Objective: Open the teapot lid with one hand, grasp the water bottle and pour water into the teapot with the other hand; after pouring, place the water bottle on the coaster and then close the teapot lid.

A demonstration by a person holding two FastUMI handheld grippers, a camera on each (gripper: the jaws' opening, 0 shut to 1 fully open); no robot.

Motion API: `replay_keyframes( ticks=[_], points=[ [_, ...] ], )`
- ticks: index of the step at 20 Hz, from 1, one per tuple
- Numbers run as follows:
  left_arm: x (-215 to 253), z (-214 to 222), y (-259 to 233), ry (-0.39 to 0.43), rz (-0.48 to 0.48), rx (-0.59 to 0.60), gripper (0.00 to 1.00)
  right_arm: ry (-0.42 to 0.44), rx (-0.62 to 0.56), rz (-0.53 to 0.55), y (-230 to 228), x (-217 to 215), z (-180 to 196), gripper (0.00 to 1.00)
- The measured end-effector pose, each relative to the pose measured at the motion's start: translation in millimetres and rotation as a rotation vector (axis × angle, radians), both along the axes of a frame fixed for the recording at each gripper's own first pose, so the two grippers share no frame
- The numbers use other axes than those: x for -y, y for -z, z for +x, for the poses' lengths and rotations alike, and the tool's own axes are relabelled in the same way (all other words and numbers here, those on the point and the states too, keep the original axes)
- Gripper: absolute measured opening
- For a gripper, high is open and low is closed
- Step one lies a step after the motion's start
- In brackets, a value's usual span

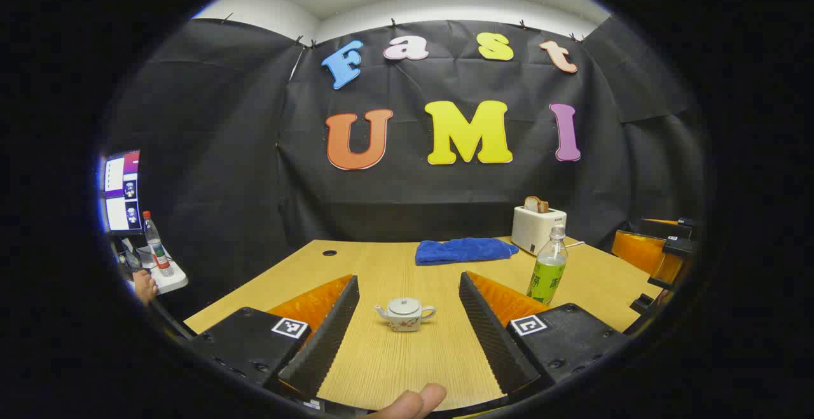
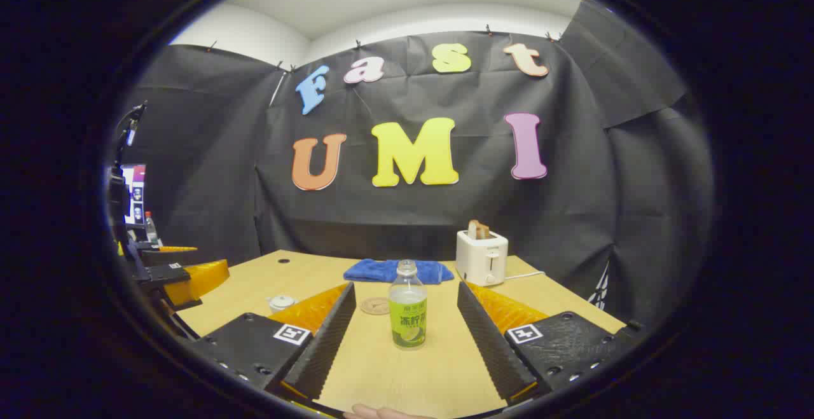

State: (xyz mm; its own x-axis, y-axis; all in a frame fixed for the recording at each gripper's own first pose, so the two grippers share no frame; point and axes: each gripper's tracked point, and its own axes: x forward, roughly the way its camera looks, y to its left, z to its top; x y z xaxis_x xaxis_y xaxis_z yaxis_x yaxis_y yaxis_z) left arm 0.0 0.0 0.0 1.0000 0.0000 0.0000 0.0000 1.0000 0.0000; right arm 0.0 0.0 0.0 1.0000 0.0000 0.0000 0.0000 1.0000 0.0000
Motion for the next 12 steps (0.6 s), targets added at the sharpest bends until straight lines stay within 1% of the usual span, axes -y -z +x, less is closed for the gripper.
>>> replay_keyframes(
  ticks=[3, 6, 12],
  points=[
    [-10, 2, 4, -0.026, 0.007, -0.012, 0.99, -0.010, -0.027, -0.005, 8, -1, 5, 0.96],
    [-14, 3, 4, -0.033, -0.003, -0.018, 0.99, -0.008, -0.025, -0.030, 9, -3, 7, 0.96],
    [-16, 4, 5, -0.034, -0.009, -0.024, 0.99, -0.009, -0.034, -0.045, 15, -2, 10, 0.96]
  ],
)
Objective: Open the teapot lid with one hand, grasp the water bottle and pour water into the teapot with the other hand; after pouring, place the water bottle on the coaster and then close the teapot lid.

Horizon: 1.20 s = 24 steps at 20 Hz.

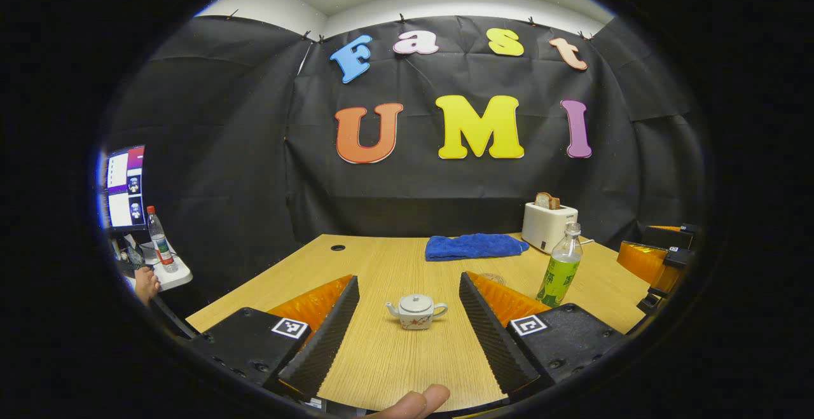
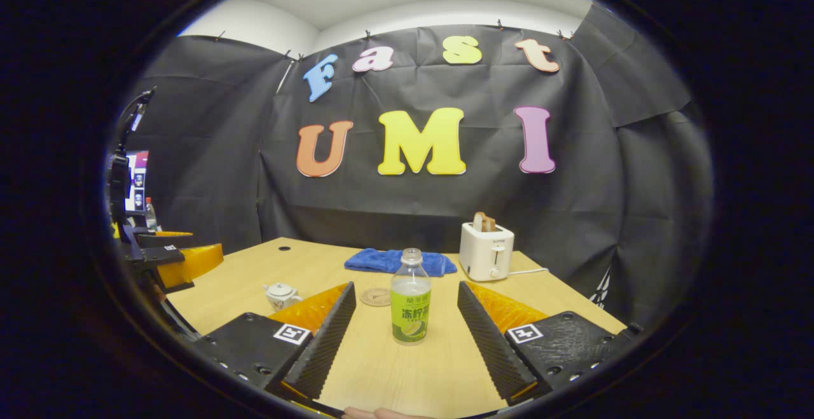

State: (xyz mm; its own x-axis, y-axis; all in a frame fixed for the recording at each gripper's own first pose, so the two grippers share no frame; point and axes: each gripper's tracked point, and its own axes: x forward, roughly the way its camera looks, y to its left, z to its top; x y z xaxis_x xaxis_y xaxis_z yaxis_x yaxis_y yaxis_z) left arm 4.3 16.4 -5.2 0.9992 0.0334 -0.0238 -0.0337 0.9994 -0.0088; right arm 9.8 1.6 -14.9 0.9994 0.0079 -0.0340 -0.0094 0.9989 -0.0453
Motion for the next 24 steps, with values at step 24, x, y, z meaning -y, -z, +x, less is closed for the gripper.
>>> replay_keyframes(
  ticks=[24],
  points=[
    [12, 136, 76, 0.078, -0.011, -0.114, 0.99, 0.088, -0.038, 0.031, 16, 34, 19, 0.97]
  ],
)
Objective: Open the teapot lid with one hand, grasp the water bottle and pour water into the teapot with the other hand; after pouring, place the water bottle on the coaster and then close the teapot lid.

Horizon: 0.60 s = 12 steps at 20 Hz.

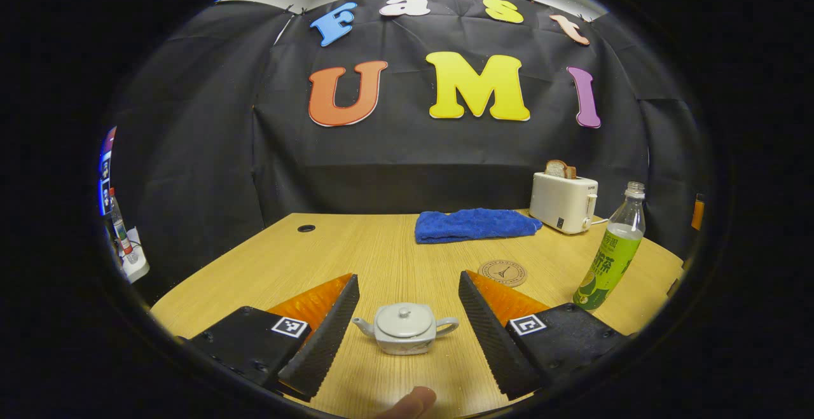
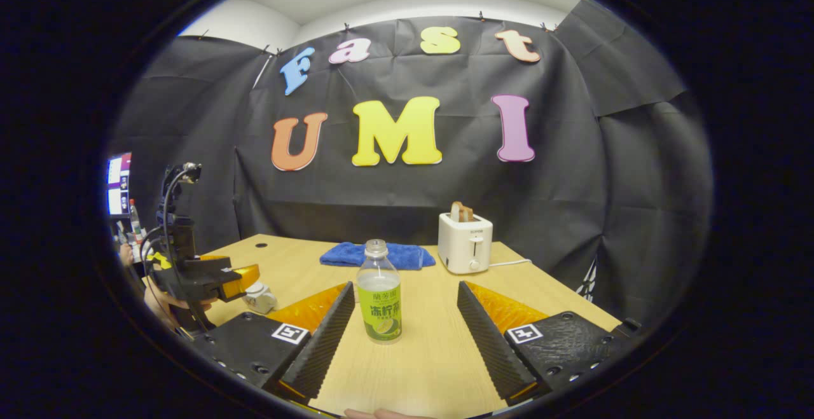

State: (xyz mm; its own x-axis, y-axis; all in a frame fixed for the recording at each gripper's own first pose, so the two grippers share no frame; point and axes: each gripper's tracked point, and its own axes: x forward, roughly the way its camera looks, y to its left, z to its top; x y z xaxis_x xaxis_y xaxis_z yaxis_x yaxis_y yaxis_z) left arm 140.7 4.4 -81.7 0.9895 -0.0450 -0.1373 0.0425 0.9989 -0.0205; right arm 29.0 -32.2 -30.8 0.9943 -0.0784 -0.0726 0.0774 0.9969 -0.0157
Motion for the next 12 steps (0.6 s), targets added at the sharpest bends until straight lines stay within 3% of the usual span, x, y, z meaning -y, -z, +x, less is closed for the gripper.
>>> replay_keyframes(
  ticks=[3, 5, 6, 9, 10, 12],
  points=[
    [5, 11, 17, 0.030, -0.043, -0.034, 0.89, -0.003, -0.007, 0.002, 3, -3, 3, 0.97],
    [8, 16, 20, 0.052, -0.037, -0.023, 0.76, -0.006, -0.013, -0.009, 6, -6, 4, 0.97],
    [11, 18, 23, 0.067, -0.036, -0.025, 0.65, -0.008, -0.016, -0.013, 7, -7, 5, 0.97],
    [3, 20, 32, 0.047, -0.013, -0.037, 0.45, -0.013, -0.029, -0.018, 13, -8, 8, 0.97],
    [1, 21, 31, 0.045, -0.013, -0.034, 0.34, -0.013, -0.033, -0.017, 14, -8, 8, 0.97],
    [0, 23, 32, 0.039, -0.013, -0.034, 0.23, -0.009, -0.040, -0.010, 16, -6, 10, 0.97]
  ],
)
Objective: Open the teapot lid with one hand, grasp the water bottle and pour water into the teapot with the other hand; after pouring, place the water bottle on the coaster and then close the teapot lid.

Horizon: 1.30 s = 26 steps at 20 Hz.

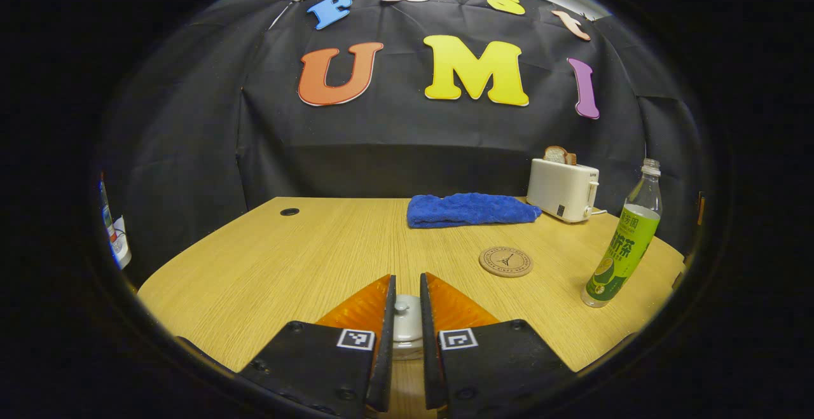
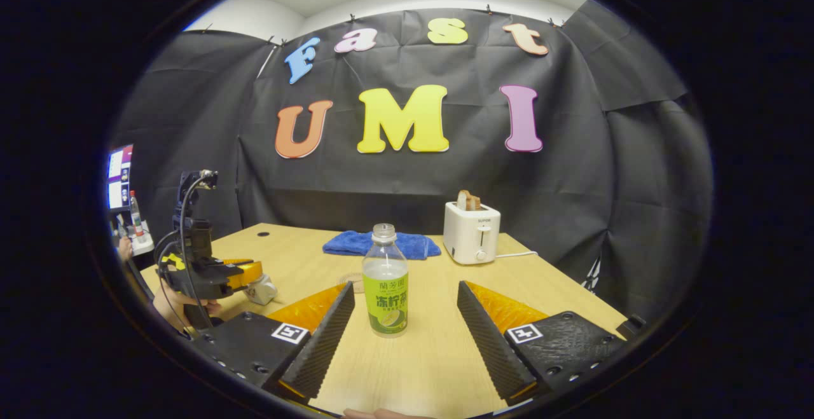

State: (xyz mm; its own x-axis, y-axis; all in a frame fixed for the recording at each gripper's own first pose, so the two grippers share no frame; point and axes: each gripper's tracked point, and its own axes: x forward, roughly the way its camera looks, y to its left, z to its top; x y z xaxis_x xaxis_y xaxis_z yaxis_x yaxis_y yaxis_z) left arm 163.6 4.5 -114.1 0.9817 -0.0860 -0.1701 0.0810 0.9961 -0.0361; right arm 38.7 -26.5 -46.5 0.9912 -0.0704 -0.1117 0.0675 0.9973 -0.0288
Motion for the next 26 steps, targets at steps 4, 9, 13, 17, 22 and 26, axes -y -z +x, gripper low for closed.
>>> replay_keyframes(
  ticks=[4, 9, 13, 17, 22, 26],
  points=[
    [-4, 3, -1, -0.017, -0.011, 0.003, 0.06, 0.005, -0.014, 0.007, 4, 2, 2, 0.97],
    [-6, 0, -23, -0.023, 0.007, 0.039, 0.03, -0.005, -0.010, 0.012, 11, -4, 8, 0.97],
    [-6, -20, -60, -0.020, -0.023, 0.072, 0.03, -0.074, -0.011, 0.031, 22, -25, 15, 0.97],
    [-16, -56, -88, -0.020, -0.027, 0.107, 0.03, -0.075, -0.011, 0.071, 40, -28, 26, 0.97],
    [-30, -104, -92, -0.028, -0.038, 0.111, 0.03, -0.095, -0.045, 0.038, 56, -38, 50, 0.96],
    [-36, -131, -89, -0.023, -0.035, 0.114, 0.03, -0.080, -0.052, -0.009, 64, -43, 69, 0.96]
  ],
)
